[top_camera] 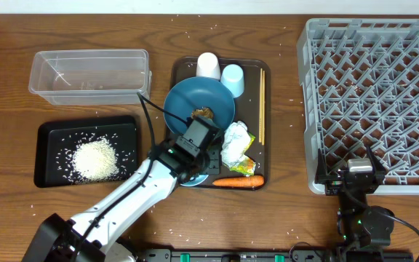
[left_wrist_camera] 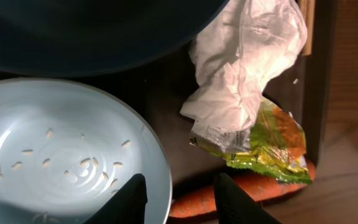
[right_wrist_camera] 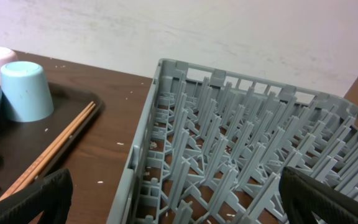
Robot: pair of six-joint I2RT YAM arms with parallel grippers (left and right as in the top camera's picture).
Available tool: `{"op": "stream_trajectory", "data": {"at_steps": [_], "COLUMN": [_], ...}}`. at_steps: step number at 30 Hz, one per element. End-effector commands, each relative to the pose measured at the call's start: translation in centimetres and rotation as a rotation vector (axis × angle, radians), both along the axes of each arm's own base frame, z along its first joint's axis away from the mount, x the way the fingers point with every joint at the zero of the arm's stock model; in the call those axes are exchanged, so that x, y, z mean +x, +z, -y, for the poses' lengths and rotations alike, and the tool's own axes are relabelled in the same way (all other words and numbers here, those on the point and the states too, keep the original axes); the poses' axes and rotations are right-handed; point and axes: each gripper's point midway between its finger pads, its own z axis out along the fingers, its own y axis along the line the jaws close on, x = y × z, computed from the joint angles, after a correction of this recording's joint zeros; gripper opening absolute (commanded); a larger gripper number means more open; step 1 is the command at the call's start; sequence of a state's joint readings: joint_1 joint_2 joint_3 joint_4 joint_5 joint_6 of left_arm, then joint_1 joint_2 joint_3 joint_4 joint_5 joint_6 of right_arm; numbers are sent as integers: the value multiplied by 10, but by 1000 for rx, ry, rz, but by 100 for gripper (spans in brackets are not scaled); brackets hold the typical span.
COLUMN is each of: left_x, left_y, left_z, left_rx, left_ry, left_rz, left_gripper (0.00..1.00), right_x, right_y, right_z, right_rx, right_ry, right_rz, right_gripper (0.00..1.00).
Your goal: Sort waste into correct bins and load items into the dishwasher rack
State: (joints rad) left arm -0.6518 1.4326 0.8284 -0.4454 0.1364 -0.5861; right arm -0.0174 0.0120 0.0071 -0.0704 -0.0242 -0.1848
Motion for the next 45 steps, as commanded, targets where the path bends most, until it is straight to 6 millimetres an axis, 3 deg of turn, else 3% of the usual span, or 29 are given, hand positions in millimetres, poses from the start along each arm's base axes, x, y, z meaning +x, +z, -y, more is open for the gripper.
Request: {"op": "stream_trajectory", "data": {"at_steps": [1,10,18,24,28,32,38,45], "left_x": [6,-1,-3,-3,-3,-3,-4,12], "left_y": [-14,-51,-64,-64,-62,-48,-6,53], "left_z": [-14,-21,-23,-23,-22,-17,-5,-28], "left_rx": [101,188,210,211,206,180,51,-86], "left_ry": [76,64,62,62,61,54,37,126], "left_rz": [19,-71,-97,-98,-99,-99,-54,65], "left_gripper": [37,36,36,8,6,6,6,6], "right_x": [0,0,0,0,0,0,0,0], "right_y": [0,0,0,0,0,0,0,0], "right_z": [4,4,4,4,4,4,4,4], "right_rx": [4,4,4,4,3,4,4,4], "right_ry": [-17,-17,-17,-17,-17,-17,-17,-17], "right_rz": [1,1,1,1,1,1,1,1], "right_gripper": [99,99,99,99,99,99,99,99]}}
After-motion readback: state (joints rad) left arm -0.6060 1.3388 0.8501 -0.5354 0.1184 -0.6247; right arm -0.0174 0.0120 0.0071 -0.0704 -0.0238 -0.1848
